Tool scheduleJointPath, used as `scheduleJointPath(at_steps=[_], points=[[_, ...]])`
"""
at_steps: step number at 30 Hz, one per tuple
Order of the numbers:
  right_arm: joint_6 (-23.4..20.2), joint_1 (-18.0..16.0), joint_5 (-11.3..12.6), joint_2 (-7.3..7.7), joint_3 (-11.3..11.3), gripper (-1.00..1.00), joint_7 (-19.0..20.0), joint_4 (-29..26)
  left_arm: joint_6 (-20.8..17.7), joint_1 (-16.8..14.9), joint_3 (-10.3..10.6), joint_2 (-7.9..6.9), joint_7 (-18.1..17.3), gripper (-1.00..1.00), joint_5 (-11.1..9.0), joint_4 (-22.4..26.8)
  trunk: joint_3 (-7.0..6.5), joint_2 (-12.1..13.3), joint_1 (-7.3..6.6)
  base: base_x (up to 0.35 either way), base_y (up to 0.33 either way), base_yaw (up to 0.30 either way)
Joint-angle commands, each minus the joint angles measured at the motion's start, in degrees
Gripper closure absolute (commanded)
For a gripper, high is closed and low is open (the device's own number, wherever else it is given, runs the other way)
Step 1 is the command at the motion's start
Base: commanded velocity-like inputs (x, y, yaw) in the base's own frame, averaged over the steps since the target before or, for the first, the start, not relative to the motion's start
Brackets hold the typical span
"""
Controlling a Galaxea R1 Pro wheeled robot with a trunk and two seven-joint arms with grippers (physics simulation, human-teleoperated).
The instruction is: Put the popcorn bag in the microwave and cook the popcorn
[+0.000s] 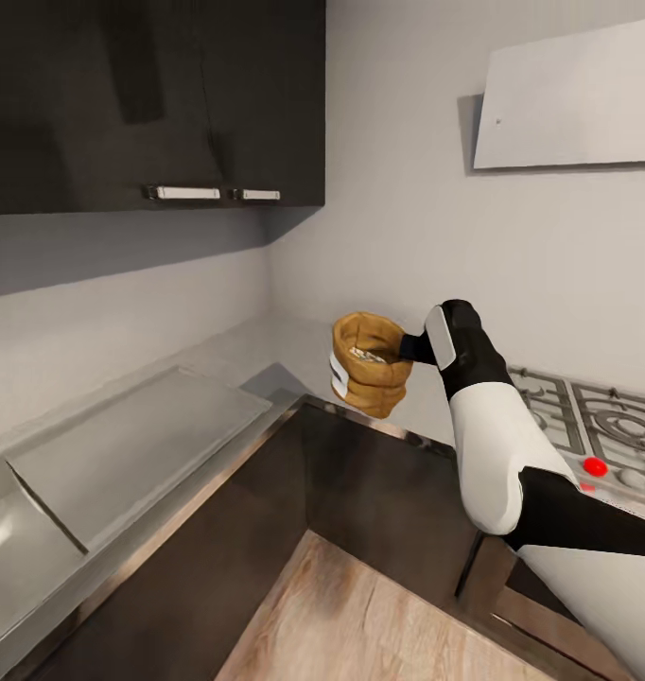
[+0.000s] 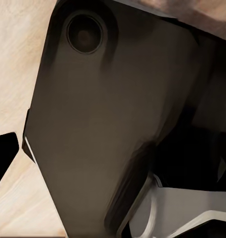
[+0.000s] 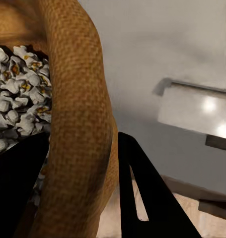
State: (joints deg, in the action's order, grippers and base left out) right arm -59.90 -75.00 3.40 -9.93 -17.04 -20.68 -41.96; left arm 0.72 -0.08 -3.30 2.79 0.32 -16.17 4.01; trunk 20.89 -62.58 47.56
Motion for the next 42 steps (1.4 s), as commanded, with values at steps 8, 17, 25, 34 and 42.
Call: scheduleJointPath(at_steps=[8, 17, 25, 34, 42], points=[[-0.1, -0.1, 0.4, -0.07, -0.1, 1.00, -0.5, -0.1, 0.1, 0.0, -0.3, 0.02, 0.0, -1.00, -0.1, 0.0, 0.06, 0.0, -0.03, -0.347, 0.000, 0.000], [-0.1, -0.1, 0.2, -0.07, -0.2, 1.00, -0.5, -0.3, 0.1, 0.0, -0.3, 0.02, 0.0, -1.00, -0.1, 0.0, 0.06, 0.0, -0.03, -0.347, 0.000, 0.000], [-0.1, -0.1, -0.6, -0.07, 0.1, 1.00, -0.8, -0.7, 0.1, 0.0, -0.3, 0.02, 0.0, -1.00, -0.1, 0.0, 0.06, 0.0, -0.03, -0.347, 0.000, 0.000], [-0.1, -0.1, -0.7, -0.07, 0.0, 1.00, -1.0, -0.7, 0.1, 0.0, -0.2, -0.15, -0.4, -1.00, -0.4, 0.0, -0.34, 0.0, -0.03, -0.159, 0.000, 0.000], [-0.1, -0.1, -0.7, -0.07, 0.0, 1.00, -1.5, -0.7, 0.1, 0.0, -0.2, -0.15, -0.4, -1.00, -0.4, 0.0, -1.06, 0.0, -0.03, -0.001, 0.000, 0.000]])
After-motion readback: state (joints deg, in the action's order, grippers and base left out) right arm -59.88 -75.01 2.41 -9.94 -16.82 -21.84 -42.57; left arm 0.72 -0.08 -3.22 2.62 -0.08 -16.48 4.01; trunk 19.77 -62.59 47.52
